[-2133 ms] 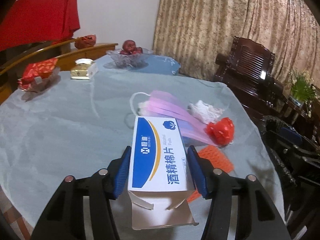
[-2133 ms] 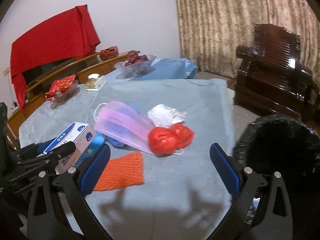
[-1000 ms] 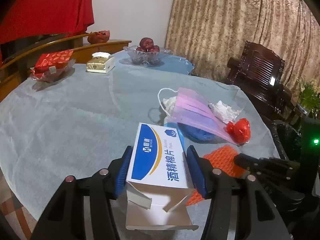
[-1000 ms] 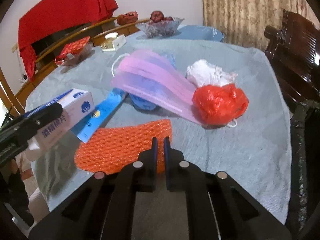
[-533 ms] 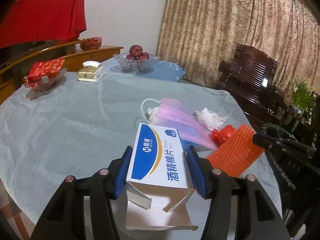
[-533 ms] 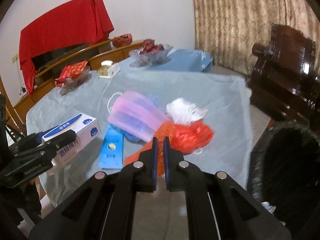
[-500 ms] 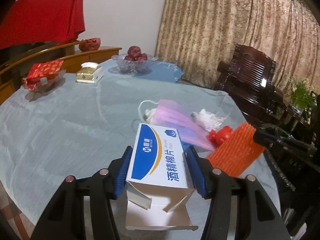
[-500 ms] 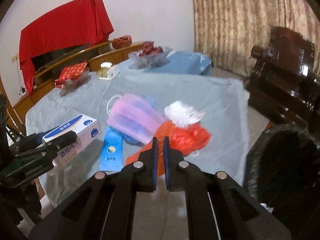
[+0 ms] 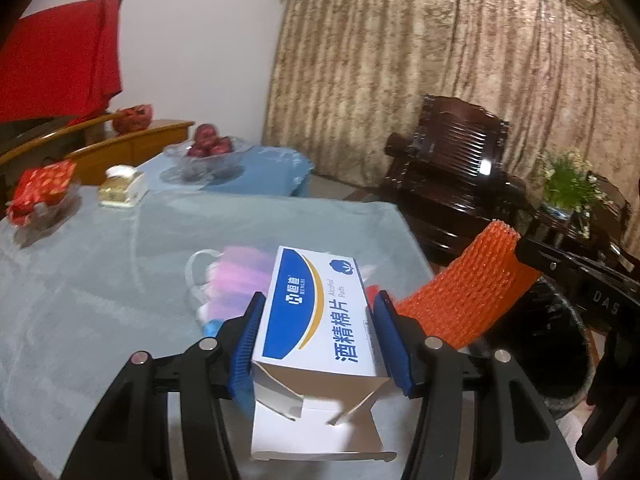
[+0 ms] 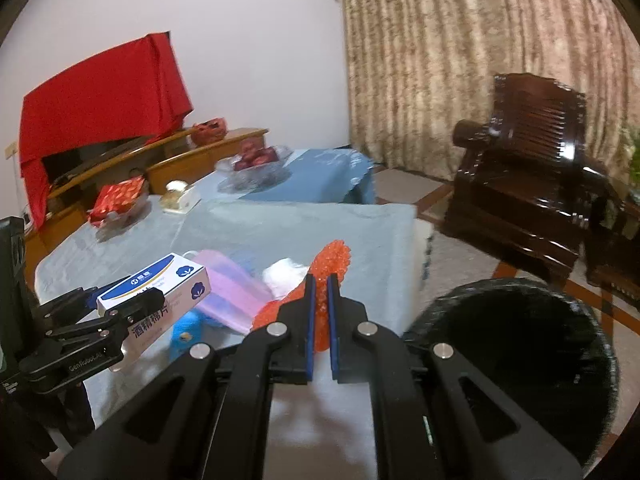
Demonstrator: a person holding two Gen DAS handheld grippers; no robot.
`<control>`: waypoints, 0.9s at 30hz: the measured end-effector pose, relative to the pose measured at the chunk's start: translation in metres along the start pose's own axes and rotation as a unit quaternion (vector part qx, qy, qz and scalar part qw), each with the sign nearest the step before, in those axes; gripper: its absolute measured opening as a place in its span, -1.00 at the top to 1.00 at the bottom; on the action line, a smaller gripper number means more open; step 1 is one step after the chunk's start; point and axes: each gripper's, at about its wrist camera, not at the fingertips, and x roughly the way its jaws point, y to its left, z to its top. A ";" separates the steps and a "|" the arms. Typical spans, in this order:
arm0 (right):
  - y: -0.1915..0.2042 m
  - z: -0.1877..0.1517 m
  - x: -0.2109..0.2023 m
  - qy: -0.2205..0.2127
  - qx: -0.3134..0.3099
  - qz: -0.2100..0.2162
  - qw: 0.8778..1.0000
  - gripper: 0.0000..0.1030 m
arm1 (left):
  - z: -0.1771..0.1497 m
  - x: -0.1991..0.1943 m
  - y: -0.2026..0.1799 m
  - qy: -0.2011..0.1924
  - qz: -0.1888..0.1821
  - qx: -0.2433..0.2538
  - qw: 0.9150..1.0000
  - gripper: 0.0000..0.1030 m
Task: Collect trash
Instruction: 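Move both grippers over the bin and release the box and net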
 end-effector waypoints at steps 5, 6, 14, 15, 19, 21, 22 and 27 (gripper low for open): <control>-0.034 0.001 -0.022 -0.015 0.014 -0.034 0.999 0.91 | 0.013 0.010 -0.038 -0.007 -0.037 0.019 0.999 -0.06; -0.044 0.001 -0.028 -0.018 0.017 -0.044 0.999 0.91 | 0.015 0.013 -0.045 -0.007 -0.044 0.022 0.999 -0.06; -0.103 -0.005 -0.058 -0.026 0.039 -0.107 0.993 0.91 | 0.023 0.038 -0.117 -0.001 -0.110 0.051 0.993 -0.06; -0.111 -0.006 -0.061 -0.027 0.042 -0.116 0.992 0.91 | 0.024 0.041 -0.126 0.000 -0.118 0.055 0.992 -0.06; -0.137 -0.012 -0.068 -0.025 0.050 -0.145 0.988 0.91 | 0.022 0.053 -0.162 0.004 -0.147 0.076 0.986 -0.06; -0.151 -0.018 -0.071 -0.021 0.058 -0.158 0.985 0.91 | 0.022 0.059 -0.177 0.007 -0.159 0.082 0.984 -0.06; -0.155 -0.020 -0.071 -0.020 0.060 -0.163 0.985 0.91 | 0.022 0.062 -0.183 0.008 -0.163 0.085 0.983 -0.06; -0.176 -0.036 -0.075 -0.006 0.073 -0.186 0.980 0.91 | 0.016 0.078 -0.220 0.015 -0.190 0.105 0.976 -0.07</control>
